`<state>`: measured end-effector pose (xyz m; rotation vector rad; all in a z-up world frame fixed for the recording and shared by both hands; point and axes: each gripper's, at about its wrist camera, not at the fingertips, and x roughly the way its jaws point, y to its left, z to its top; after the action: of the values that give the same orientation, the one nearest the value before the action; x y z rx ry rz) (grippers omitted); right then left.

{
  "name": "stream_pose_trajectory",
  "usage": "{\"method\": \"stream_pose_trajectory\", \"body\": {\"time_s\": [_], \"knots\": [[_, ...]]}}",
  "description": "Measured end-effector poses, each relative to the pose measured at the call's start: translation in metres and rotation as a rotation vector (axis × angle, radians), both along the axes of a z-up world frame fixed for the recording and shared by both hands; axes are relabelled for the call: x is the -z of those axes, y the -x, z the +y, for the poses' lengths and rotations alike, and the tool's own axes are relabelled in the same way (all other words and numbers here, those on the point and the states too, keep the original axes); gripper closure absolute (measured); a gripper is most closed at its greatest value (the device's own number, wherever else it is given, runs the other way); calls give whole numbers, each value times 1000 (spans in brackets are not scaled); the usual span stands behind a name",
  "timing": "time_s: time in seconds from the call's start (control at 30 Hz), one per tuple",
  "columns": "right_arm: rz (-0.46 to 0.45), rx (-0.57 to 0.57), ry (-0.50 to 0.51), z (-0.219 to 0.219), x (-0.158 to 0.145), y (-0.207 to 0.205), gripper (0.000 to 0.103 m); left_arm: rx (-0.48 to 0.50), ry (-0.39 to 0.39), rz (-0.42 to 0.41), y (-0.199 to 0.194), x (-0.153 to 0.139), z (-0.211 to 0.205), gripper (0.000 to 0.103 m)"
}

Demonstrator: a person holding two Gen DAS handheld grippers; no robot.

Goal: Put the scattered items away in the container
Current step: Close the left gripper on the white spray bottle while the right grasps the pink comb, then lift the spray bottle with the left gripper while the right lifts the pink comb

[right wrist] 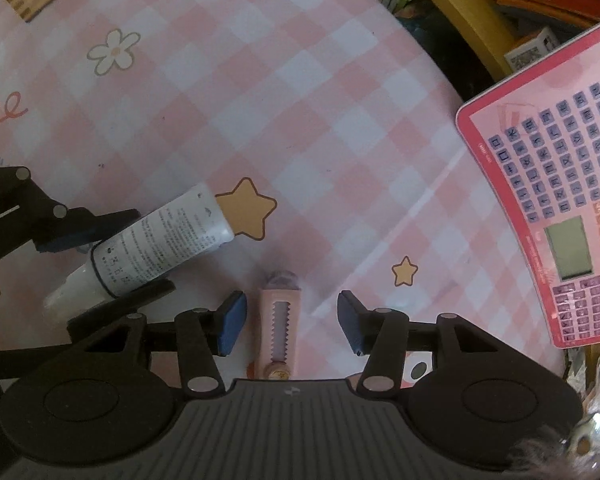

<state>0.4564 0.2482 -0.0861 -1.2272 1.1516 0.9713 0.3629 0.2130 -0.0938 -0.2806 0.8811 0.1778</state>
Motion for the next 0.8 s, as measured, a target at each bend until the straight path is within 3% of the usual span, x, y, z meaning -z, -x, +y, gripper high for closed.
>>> {"method": "stream_pose_trajectory", "body": {"time_s": [0.2, 0.33, 0.53, 0.8], "knots": [[147, 115, -35, -7, -4, -21, 80, -25, 28, -5, 14, -1, 7, 72], [167, 89, -82, -6, -11, -7, 80, -75, 43, -3, 35, -3, 15, 72], [150, -40, -128, -2, -22, 41, 80, -147, 72, -15, 71, -12, 22, 72], [121, -44, -238, -25, -44, 80, 80, -220, 130, -54, 123, -30, 26, 72]]}}
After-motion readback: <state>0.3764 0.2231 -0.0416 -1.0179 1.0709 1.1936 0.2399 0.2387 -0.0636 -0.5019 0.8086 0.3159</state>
